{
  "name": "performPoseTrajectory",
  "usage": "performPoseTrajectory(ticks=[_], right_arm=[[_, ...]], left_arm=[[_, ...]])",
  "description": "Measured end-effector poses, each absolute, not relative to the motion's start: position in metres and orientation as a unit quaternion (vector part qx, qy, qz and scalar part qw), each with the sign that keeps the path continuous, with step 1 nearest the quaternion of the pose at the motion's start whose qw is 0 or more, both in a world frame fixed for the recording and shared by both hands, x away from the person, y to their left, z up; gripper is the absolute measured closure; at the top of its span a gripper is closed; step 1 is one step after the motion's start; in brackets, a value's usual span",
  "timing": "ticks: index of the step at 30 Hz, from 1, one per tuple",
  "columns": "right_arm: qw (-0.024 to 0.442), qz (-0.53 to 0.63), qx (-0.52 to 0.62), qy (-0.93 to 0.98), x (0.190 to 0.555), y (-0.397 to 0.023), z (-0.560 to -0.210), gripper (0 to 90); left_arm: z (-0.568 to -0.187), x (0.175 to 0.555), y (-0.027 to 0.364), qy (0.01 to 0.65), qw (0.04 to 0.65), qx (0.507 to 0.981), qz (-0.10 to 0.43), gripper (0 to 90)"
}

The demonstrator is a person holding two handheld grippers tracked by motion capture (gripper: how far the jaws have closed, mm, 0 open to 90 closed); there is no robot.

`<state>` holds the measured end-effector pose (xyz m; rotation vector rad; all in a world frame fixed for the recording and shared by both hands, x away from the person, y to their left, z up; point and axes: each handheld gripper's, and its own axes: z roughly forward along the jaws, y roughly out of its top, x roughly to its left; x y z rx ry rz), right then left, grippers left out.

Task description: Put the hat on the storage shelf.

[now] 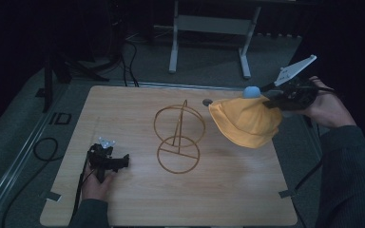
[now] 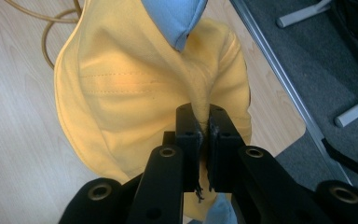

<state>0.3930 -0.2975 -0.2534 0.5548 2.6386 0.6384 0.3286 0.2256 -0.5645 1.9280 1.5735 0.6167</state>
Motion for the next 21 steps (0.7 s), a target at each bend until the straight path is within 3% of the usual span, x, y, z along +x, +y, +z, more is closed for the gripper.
performPoseTrajectory(ticks=[21], right_arm=[[0.184,0.256,0.179,0.932,0.394,-0.27,-0.241,85.0]], left_arm=[[-0.565,0.329,0.226,0.588,0.286,0.72,0.232,0.4]])
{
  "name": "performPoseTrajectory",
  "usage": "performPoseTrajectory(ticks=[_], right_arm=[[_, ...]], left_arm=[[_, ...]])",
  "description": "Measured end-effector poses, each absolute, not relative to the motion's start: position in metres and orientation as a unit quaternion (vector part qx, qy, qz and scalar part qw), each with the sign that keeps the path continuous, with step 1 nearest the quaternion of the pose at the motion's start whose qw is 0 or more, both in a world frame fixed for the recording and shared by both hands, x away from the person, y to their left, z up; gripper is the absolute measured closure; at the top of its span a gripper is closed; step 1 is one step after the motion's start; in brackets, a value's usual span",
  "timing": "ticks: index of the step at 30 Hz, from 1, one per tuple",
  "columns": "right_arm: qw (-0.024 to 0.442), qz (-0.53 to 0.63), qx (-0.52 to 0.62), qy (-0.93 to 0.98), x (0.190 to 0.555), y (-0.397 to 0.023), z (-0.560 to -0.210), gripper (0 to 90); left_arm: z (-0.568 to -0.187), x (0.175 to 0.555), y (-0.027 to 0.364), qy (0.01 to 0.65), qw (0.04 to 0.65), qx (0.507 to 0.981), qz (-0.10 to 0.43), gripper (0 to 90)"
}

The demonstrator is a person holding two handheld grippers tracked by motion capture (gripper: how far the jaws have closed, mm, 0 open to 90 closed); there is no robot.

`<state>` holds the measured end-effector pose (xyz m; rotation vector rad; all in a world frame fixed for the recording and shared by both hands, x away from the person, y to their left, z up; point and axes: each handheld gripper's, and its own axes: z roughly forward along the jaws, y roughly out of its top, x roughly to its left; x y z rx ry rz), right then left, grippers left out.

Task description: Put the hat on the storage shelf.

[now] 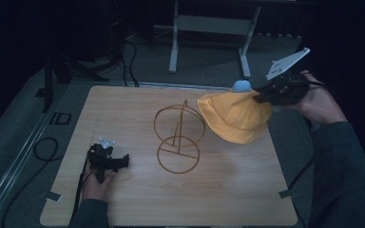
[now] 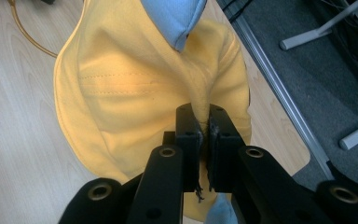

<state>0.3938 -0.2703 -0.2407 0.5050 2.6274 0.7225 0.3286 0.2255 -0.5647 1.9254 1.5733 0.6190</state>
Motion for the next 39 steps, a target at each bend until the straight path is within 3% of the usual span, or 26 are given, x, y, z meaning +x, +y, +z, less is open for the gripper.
performPoseTrajectory(ticks=[39], right_arm=[[0.186,0.258,0.12,0.94,0.398,-0.199,-0.223,84.9]], left_arm=[[-0.565,0.329,0.226,0.588,0.285,0.72,0.231,0.4]])
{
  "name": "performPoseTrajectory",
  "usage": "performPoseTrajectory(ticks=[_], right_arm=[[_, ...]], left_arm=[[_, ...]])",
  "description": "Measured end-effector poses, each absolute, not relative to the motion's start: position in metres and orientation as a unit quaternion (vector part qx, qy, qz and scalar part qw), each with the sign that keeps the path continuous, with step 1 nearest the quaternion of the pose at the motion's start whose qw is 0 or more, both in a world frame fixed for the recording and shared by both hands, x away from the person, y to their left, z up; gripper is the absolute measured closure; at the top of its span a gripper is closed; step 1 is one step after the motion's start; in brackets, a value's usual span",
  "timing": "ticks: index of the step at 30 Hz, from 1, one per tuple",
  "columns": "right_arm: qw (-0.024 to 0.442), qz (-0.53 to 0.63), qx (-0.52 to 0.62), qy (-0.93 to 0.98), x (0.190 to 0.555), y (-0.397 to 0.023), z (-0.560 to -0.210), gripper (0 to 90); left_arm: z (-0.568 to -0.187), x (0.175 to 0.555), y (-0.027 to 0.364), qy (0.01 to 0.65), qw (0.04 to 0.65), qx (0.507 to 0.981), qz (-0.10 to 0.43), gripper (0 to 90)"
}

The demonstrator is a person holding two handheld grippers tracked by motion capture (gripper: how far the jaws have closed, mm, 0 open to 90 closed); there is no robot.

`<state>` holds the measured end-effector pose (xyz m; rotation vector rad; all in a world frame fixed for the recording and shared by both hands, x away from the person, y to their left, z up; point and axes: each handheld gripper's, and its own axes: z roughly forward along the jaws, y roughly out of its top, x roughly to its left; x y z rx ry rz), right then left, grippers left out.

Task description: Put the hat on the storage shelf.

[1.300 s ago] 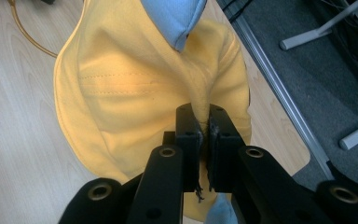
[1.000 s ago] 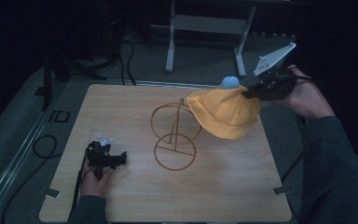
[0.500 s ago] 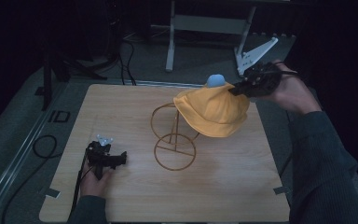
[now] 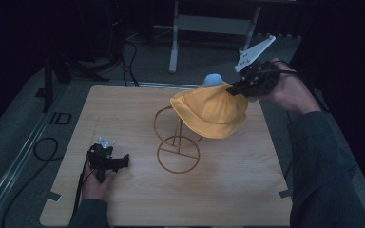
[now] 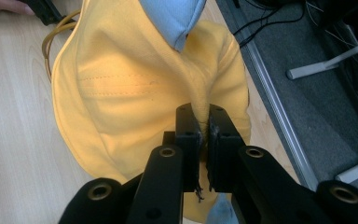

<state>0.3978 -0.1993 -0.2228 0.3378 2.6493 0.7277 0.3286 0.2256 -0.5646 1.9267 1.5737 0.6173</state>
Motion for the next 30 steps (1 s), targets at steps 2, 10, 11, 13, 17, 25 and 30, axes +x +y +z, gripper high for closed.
performPoseTrajectory(ticks=[2,10,11,13,17,25,30], right_arm=[[0.183,0.261,0.115,0.941,0.398,-0.195,-0.222,84.9],[0.18,0.256,0.095,0.945,0.398,-0.167,-0.223,84.9],[0.18,0.256,0.091,0.945,0.398,-0.163,-0.224,84.8],[0.179,0.249,0.082,0.948,0.398,-0.152,-0.225,84.8],[0.175,0.241,0.069,0.952,0.398,-0.13,-0.232,84.2],[0.158,0.246,0.045,0.955,0.397,-0.092,-0.251,77.7],[0.135,0.243,0.03,0.96,0.394,-0.079,-0.259,75.9]], left_arm=[[-0.565,0.329,0.226,0.588,0.285,0.72,0.231,0.3],[-0.565,0.329,0.226,0.589,0.285,0.72,0.23,0.4],[-0.565,0.329,0.226,0.589,0.285,0.72,0.23,0.4],[-0.565,0.329,0.225,0.589,0.285,0.72,0.231,0.4],[-0.565,0.329,0.226,0.589,0.285,0.72,0.231,0.4],[-0.565,0.329,0.225,0.589,0.286,0.72,0.23,0.4],[-0.565,0.329,0.225,0.59,0.287,0.719,0.23,0.4]])
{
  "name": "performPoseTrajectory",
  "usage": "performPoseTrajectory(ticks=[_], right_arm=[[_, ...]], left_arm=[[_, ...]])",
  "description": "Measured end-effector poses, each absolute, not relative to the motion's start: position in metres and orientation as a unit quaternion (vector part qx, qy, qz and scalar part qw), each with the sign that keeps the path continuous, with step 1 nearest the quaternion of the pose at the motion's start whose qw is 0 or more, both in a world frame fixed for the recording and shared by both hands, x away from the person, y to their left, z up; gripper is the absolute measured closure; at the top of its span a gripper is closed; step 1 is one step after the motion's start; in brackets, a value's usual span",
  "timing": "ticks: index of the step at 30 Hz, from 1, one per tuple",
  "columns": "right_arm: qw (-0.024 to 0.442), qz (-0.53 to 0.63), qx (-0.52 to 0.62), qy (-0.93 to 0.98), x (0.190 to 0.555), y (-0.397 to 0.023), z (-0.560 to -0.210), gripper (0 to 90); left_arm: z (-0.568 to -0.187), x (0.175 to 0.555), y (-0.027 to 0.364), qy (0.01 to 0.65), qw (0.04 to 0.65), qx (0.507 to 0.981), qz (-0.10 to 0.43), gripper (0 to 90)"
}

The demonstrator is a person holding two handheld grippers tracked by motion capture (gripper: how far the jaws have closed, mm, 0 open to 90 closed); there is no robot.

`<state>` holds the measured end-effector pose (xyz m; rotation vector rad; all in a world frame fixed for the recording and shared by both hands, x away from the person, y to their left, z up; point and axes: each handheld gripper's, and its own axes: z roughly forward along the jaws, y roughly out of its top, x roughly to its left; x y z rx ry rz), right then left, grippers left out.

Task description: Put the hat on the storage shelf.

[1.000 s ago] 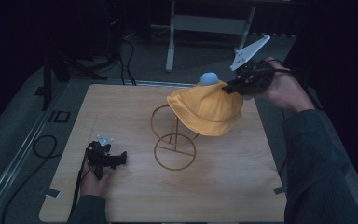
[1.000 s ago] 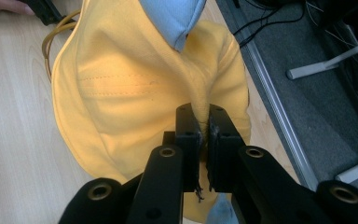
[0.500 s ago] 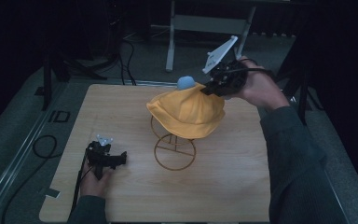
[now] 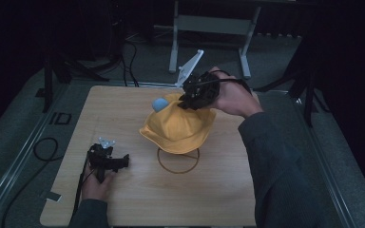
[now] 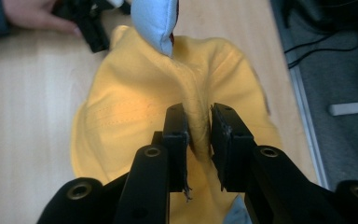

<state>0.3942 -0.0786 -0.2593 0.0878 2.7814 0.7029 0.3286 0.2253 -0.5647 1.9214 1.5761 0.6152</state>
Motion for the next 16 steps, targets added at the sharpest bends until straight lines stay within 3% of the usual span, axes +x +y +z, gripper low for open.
performPoseTrajectory(ticks=[5,7,8,9,11,16], right_arm=[[0.132,0.228,0.03,0.964,0.394,-0.074,-0.265,72.4],[0.13,0.23,0.036,0.964,0.395,-0.076,-0.265,62.8],[0.13,0.23,0.036,0.964,0.395,-0.076,-0.265,62.8],[0.123,0.231,0.046,0.964,0.397,-0.08,-0.265,51.5],[0.118,0.23,0.059,0.964,0.4,-0.085,-0.264,44.1],[0.163,0.245,0.075,0.953,0.399,-0.099,-0.258,27.1]], left_arm=[[-0.565,0.329,0.225,0.59,0.287,0.719,0.23,0.4],[-0.565,0.329,0.225,0.59,0.287,0.719,0.23,0.4],[-0.565,0.329,0.225,0.59,0.287,0.719,0.23,0.4],[-0.565,0.329,0.225,0.59,0.287,0.719,0.23,0.4],[-0.565,0.329,0.225,0.59,0.287,0.719,0.23,0.4],[-0.565,0.329,0.225,0.59,0.287,0.719,0.23,0.4]])
